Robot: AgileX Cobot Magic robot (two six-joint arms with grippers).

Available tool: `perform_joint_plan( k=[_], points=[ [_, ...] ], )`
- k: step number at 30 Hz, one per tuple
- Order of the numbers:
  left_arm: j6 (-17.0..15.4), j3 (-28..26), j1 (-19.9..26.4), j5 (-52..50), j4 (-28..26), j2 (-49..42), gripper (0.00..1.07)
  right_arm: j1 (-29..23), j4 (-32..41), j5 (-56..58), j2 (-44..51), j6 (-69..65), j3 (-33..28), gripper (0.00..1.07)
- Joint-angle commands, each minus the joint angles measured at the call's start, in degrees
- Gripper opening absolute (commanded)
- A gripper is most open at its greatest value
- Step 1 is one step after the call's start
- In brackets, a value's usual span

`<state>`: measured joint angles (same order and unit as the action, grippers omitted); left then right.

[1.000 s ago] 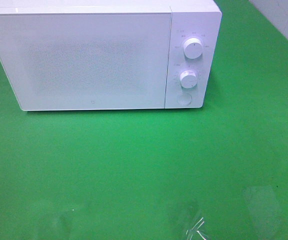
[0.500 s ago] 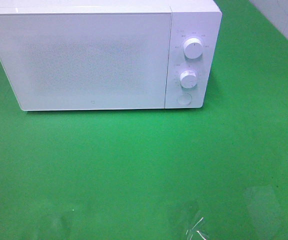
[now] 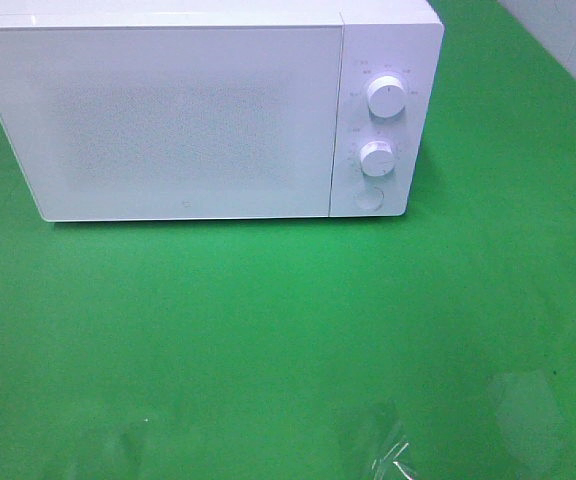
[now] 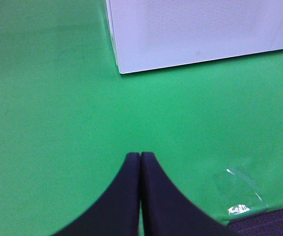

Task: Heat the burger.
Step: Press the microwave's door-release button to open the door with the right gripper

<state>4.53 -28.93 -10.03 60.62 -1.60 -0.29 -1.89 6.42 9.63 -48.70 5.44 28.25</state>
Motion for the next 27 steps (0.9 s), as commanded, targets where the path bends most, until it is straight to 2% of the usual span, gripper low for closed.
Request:
perform_joint_plan(
  k=[1,2,3,11,15,16,18,19,22,23,24,25,27],
  points=[
    [-0.11,0.11,0.11,-0.86,-0.06,-1.20,0.00,0.23,0.23,-3.32,-2.35,0.86,-0.11,0.11],
    [-0.11,0.11,0.11,-0.86,-0.06,-1.20,0.00,0.23,0.23,-6.42,-5.73,0.86,-0.11,0.01],
    [-0.11,0.11,0.11,-0.86,-0.06,-1.20,0.00,0.23,0.34,-9.97,-9.17,0.69,-0.11,0.00],
    [-0.06,0.11,0.11,-0.86,-0.06,-1.20,0.00,0.23,0.34,-22.35,-20.74,-3.15,-0.11,0.00],
    [-0.06,0.11,0.11,-0.86,-0.06,-1.20,0.00,-1.78,0.11,-28.42,-26.59,-4.53,-0.11,0.00],
    [-0.06,0.11,0.11,-0.86,-0.06,-1.20,0.00,-4.18,-0.06,-31.17,-28.99,-4.53,-0.11,0.00],
    [-0.06,0.11,0.11,-0.86,-0.06,-1.20,0.00,-5.73,-0.23,-32.54,-30.37,-4.53,-0.11,0.00],
    [-0.06,0.11,0.11,-0.86,-0.06,-1.20,0.00,-8.94,-0.23,-34.95,-32.83,-4.53,-0.11,0.00],
    [-0.06,0.11,0.11,-0.86,-0.06,-1.20,0.00,-11.69,-0.23,-36.90,-35.35,-4.53,-0.11,0.00],
    [-0.06,0.11,0.11,-0.86,-0.06,-1.20,0.00,-15.07,-0.23,-39.36,-37.93,-4.58,-0.11,0.00],
    [-0.06,0.11,0.11,-0.86,-0.06,-1.20,0.00,-15.07,-0.23,-39.36,-37.93,-4.58,-0.11,0.00],
    [-0.06,0.11,0.11,-0.86,-0.06,-1.20,0.00,-18.28,-0.23,-41.94,-40.34,-4.93,-0.06,0.00],
    [-0.06,0.11,0.11,-0.86,-0.06,-1.20,0.00,-19.77,-0.23,-43.20,-41.71,-5.44,0.06,0.00]
  ],
)
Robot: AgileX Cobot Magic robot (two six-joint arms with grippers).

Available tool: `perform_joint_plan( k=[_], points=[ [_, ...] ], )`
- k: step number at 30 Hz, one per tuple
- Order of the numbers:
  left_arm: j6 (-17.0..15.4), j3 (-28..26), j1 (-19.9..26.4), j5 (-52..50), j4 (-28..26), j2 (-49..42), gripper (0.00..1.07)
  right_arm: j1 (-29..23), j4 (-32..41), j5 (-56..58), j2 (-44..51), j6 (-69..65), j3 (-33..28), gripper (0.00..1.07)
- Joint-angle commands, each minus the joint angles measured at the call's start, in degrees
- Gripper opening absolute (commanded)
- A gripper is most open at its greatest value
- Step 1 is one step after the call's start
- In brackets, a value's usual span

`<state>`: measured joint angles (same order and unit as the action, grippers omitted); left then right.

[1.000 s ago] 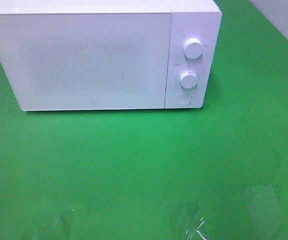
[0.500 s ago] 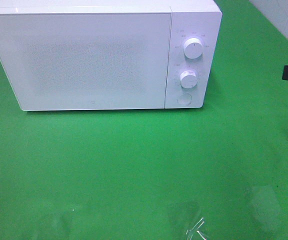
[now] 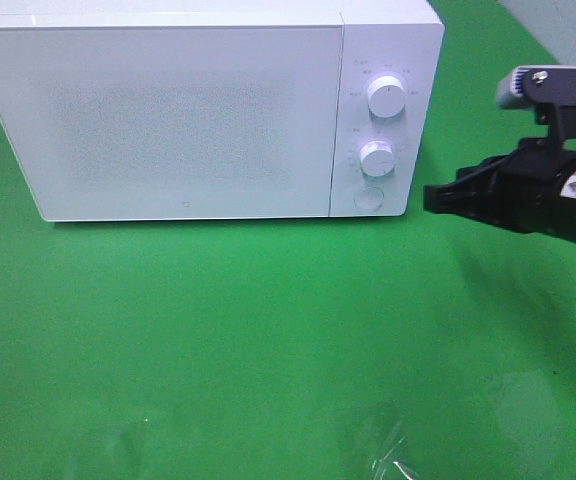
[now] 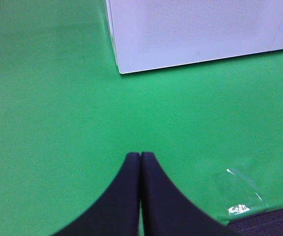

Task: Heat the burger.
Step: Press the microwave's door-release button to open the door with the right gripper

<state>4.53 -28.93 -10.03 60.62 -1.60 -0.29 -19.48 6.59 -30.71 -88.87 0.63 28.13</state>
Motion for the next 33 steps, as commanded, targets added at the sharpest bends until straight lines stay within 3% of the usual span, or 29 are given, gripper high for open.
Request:
perform_joint_plan(
  k=[1,7,20,33],
  points=[
    [-0.06,0.11,0.11,-0.86,-0.06,-1.20,0.00,-4.53,-0.40,-3.95,-3.90,-2.01,1.15,0.00],
    [-0.06,0.11,0.11,-0.86,-0.06,-1.20,0.00,-9.51,-0.40,-3.84,-10.43,-6.65,6.36,0.00],
    [-0.11,0.11,0.11,-0.86,0.17,-1.20,0.00,-9.97,0.34,-6.76,-20.28,-26.53,13.29,0.00],
    [-0.17,0.11,0.11,-0.86,0.17,-1.20,0.00,-9.97,9.63,-16.04,-26.18,-44.92,16.16,0.00]
  ],
)
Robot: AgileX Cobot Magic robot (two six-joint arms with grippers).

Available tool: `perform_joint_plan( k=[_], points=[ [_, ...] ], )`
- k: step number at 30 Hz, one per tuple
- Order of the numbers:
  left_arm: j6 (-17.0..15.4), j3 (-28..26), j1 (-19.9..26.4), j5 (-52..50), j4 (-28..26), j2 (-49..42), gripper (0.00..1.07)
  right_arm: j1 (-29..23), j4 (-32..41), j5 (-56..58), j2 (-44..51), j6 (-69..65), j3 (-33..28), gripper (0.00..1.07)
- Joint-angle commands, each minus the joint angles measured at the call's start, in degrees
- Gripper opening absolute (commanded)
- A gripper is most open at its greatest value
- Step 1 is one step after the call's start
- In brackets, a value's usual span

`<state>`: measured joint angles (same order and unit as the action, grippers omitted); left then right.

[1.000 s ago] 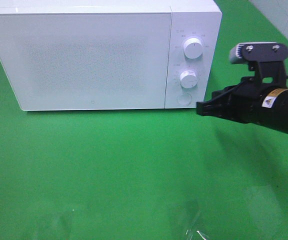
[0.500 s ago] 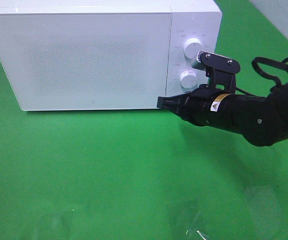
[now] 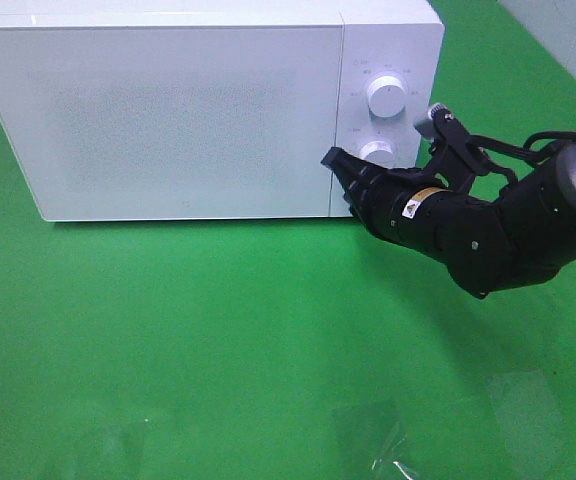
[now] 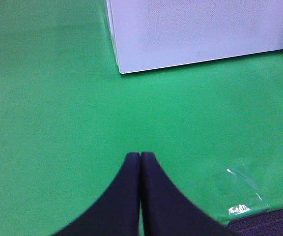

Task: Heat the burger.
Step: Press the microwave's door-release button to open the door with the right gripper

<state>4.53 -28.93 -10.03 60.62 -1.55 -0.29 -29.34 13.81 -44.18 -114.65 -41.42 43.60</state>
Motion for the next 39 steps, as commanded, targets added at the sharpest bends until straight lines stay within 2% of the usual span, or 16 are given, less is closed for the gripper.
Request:
perform_joint_plan(
  k=[1,4,14,20,39],
  points=[
    [-0.17,0.11,0.11,-0.86,0.11,-1.20,0.00,-0.11,2.41,-2.58,-0.40,-2.86,0.69,0.00],
    [-0.17,0.11,0.11,-0.86,0.11,-1.20,0.00,-0.11,5.73,-4.30,-1.26,-3.95,0.69,0.00],
    [-0.11,0.11,0.11,-0.86,0.11,-1.20,0.00,-0.11,6.47,-8.02,-5.79,-11.29,3.15,0.00],
    [-0.06,0.11,0.11,-0.86,0.11,-1.20,0.00,1.89,6.19,-9.22,-8.19,-15.58,5.39,0.00],
    [-0.06,0.11,0.11,-0.86,0.11,-1.20,0.00,2.58,6.30,-13.24,-8.77,-15.18,13.75,0.00]
  ],
)
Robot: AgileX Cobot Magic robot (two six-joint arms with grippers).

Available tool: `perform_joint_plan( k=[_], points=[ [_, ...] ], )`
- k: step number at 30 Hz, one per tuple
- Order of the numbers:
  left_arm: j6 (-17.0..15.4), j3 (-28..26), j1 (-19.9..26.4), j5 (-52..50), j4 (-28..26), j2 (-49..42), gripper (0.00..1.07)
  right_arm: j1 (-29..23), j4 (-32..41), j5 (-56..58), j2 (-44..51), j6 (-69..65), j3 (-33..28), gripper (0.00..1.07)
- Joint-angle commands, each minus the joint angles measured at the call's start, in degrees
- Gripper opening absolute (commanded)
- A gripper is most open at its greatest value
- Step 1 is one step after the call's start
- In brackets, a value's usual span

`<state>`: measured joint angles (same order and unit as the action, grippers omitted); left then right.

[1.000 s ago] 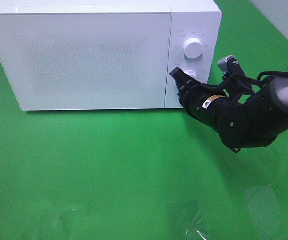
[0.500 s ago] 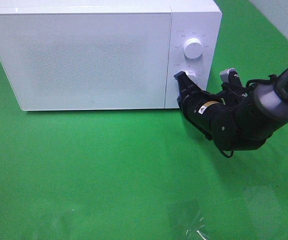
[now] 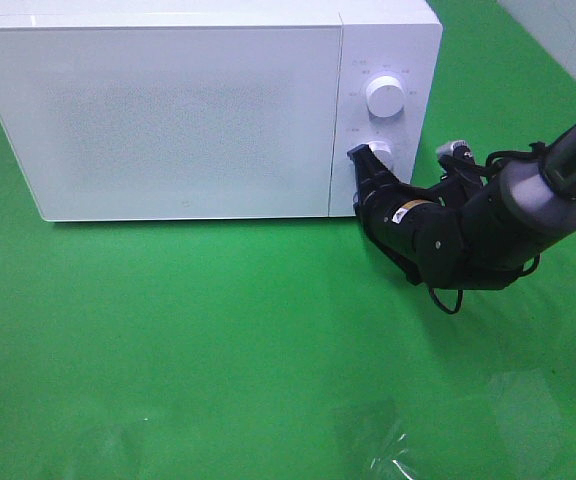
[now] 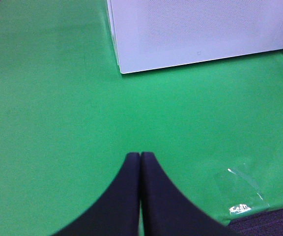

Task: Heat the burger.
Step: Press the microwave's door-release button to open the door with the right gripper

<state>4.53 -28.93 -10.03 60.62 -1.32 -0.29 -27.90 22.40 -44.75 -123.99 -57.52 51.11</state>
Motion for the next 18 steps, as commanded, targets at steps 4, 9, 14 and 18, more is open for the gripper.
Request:
perform_joint_plan(
  k=[4,9,14,18],
  points=[
    [-0.06,0.11,0.11,-0.86,-0.11,-1.20,0.00,1.15,-2.29,-13.92,0.57,0.86,6.99,0.00],
    [-0.06,0.11,0.11,-0.86,-0.11,-1.20,0.00,1.15,-2.29,-16.50,0.57,0.80,6.88,0.00],
    [-0.06,0.11,0.11,-0.86,-0.11,-1.20,0.00,1.15,-3.50,-12.83,0.57,0.80,4.35,0.00],
    [-0.06,0.11,0.11,-0.86,-0.11,-1.20,0.00,1.09,-5.39,-12.72,0.57,0.57,2.58,0.00]
  ],
)
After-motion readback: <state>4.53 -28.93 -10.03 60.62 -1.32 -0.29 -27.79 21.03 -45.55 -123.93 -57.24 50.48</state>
